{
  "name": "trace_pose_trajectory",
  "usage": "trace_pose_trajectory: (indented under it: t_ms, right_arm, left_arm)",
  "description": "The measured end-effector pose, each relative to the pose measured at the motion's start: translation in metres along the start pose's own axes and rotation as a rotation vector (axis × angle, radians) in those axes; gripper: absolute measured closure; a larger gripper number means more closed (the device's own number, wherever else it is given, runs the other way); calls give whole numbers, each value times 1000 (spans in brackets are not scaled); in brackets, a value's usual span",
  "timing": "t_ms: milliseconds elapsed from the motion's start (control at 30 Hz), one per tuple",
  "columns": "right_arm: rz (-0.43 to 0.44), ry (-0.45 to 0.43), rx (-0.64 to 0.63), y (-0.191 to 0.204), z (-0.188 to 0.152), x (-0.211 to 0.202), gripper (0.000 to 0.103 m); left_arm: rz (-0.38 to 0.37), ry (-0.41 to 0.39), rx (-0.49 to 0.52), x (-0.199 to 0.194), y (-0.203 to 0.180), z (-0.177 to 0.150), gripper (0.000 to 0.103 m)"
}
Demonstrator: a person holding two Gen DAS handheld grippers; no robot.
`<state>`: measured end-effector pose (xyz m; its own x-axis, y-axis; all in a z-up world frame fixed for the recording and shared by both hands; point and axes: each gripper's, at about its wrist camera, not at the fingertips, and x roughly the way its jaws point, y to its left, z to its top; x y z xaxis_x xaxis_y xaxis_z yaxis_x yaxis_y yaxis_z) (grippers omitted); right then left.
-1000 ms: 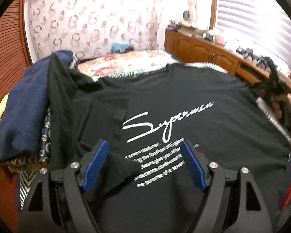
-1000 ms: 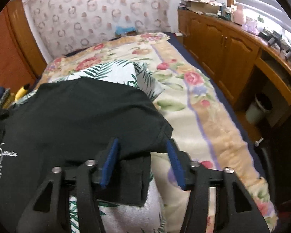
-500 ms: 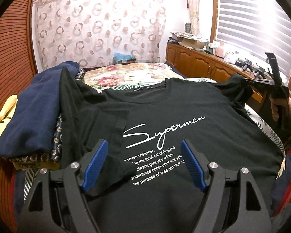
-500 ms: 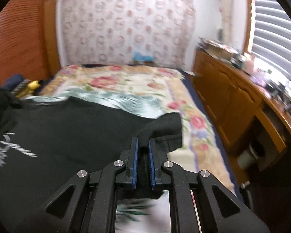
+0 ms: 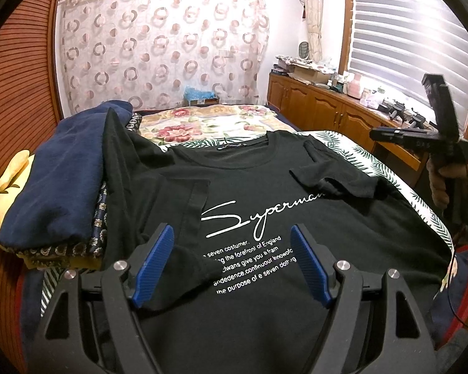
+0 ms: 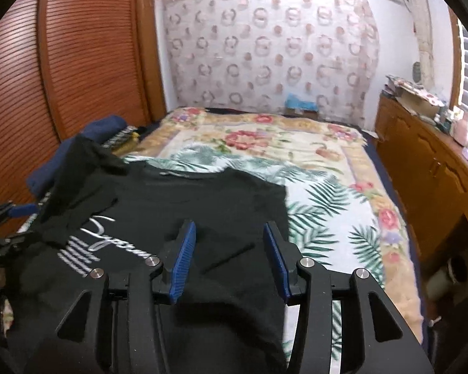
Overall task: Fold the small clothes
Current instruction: 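Fold the gripped side over the shirt body with the right tool, then open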
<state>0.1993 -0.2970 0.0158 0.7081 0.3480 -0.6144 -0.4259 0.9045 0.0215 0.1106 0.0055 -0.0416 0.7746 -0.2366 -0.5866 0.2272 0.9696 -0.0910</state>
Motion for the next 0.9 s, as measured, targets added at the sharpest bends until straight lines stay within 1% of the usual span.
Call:
trace_pose_trajectory:
  t_ms: [67,167,267,400,533,633,733,833,900]
  right_arm:
    - [-9,24,1,-6,-4,7,57]
    - [2,80,-6,-9,-16,18,57]
    - [29,118,-20,-1,-29,24,57]
    - [67,171,-62,19,-48,32,58]
    - [80,229,-97,33,-67,40,58]
    - [78,248,-103,35,-76,41,57]
    - [95,255,-80,33,-81,36,57]
    - [110,259,-84,35,-85,30,57]
    - [89,251,-84,35,-87,24,57]
  left_arm:
    - [-2,-1,-1,-1,-1,0,25]
    - [-3,-2,0,-2,-1,-1,25]
    - [-7,1,3,-3,-5,-2,25]
    - [-9,6,-2,-2,-6,-4,25]
    - [-13,11,-12,0,-6,-5,25]
    - [-16,16,-7,3,-7,-6,25]
    - [-21,16,-6,5,-8,-5,25]
    - [-46,15,-1,8,-11,-2,25]
    - [-58,15,13,12,-14,2,25]
